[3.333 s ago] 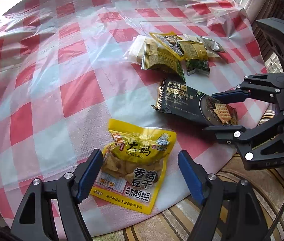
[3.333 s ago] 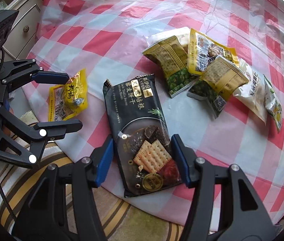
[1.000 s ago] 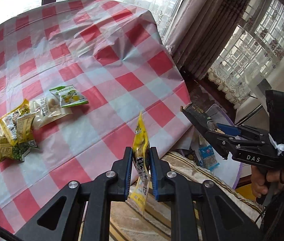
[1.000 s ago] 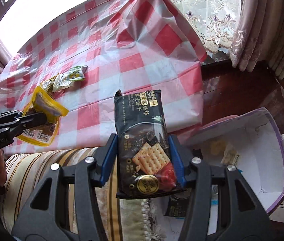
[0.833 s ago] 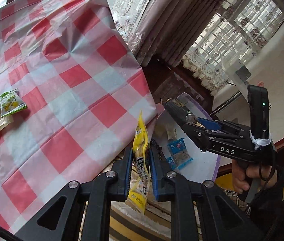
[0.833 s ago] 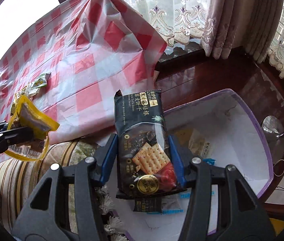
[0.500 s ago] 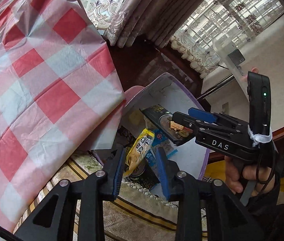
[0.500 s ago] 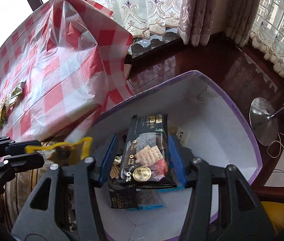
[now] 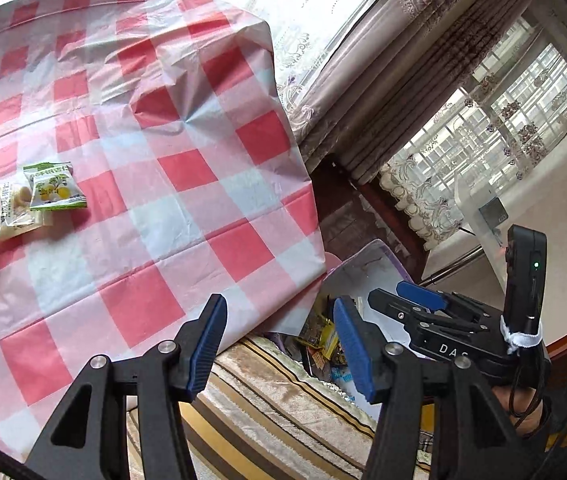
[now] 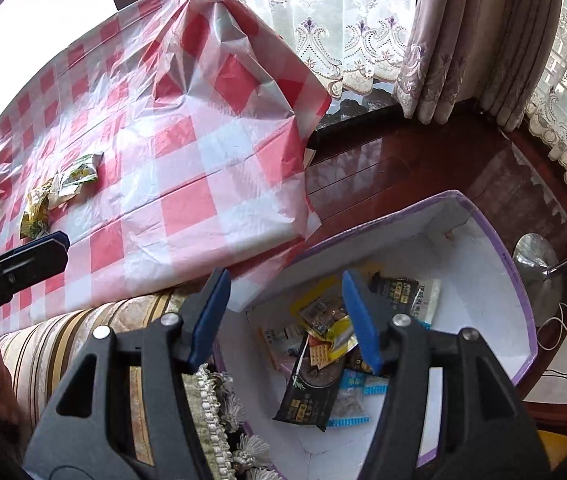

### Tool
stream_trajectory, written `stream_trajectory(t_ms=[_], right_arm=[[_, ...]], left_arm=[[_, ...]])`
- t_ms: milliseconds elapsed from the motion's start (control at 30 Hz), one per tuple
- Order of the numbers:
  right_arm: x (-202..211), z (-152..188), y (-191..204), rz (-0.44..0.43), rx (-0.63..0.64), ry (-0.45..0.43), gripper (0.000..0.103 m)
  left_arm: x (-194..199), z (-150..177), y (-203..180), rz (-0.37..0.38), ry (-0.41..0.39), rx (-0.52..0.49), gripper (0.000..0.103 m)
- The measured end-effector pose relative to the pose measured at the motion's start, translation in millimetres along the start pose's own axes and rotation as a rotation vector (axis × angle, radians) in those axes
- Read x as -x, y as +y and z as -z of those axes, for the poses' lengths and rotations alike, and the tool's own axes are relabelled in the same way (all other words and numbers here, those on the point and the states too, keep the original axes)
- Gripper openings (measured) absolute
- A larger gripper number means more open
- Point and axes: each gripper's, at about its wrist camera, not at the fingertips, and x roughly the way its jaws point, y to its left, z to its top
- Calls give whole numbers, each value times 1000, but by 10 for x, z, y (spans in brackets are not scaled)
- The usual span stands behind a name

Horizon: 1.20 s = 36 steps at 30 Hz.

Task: Organize snacks
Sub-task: 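Move both open tools back to the remaining packets on the table, then grasp a small yellow-green snack packet with the right tool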

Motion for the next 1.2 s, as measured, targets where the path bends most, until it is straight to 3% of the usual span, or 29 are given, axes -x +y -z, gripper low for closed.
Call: stream_trajectory(t_ms=[100,200,400,567,800,867,1000,1200], right_arm=[[13,-40,237,-10,35,-4,62],[-19,-73,473,-23,53,-3,62],[-93,-88,969,-42,120,1,62],[-150,-130,1386,-95,178,-17,62],[-349,-203,1855,-126,227,12,62],[-415,-205,1979,-138,247,30,62],[-507,-191,2252,-159,293,45,62],[-637,-222,2649,-231,330,52,62]], left_arm=[[212,1,195,-50,-50,21,57],[430,14,446,-168,-102,27,57],[943,88,1128,-326,-191,137,57],[1291,275,1669,-443,-220,233,57],[1501,487,2232,-409,-254,388,57],[1475,463,2298,-381,-246,401,57],[1352,407,2411,-341,-219,412,47],[1144,373,2682,-226,-197,506,45]])
